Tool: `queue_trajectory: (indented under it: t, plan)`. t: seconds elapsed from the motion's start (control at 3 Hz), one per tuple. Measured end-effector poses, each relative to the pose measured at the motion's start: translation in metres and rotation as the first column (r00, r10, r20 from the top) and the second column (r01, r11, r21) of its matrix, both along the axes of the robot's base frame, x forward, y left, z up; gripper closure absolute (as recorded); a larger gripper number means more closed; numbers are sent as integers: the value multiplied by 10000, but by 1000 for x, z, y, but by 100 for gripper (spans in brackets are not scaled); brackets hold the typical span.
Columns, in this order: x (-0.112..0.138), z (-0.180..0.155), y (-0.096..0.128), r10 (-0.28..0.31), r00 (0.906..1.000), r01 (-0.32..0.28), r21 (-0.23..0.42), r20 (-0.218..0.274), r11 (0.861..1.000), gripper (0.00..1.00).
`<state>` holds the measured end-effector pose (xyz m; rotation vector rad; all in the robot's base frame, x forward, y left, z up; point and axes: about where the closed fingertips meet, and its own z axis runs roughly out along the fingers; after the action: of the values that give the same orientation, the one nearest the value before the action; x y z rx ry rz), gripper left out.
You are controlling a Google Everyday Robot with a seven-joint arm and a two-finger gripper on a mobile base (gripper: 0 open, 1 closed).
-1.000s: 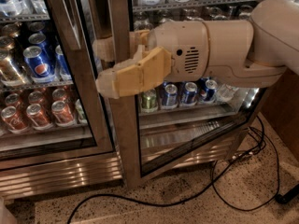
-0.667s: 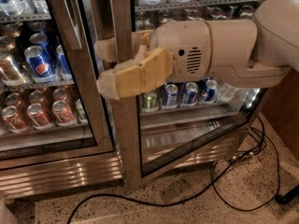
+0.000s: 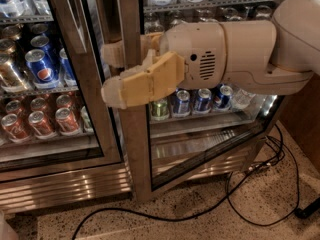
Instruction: Open right fridge door
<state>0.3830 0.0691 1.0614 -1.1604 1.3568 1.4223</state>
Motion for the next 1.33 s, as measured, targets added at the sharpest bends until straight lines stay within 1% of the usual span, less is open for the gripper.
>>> queue_trajectory:
  t: [0.67,1.0,1.33]
  plan:
    - [4,1,-1,-305,9993,303,80,220,9995,0]
    - [3,0,-1,-315,9993,313,74,225,9995,0]
    - [1,-1,0,-601,9977,603,-31,314,9982,0]
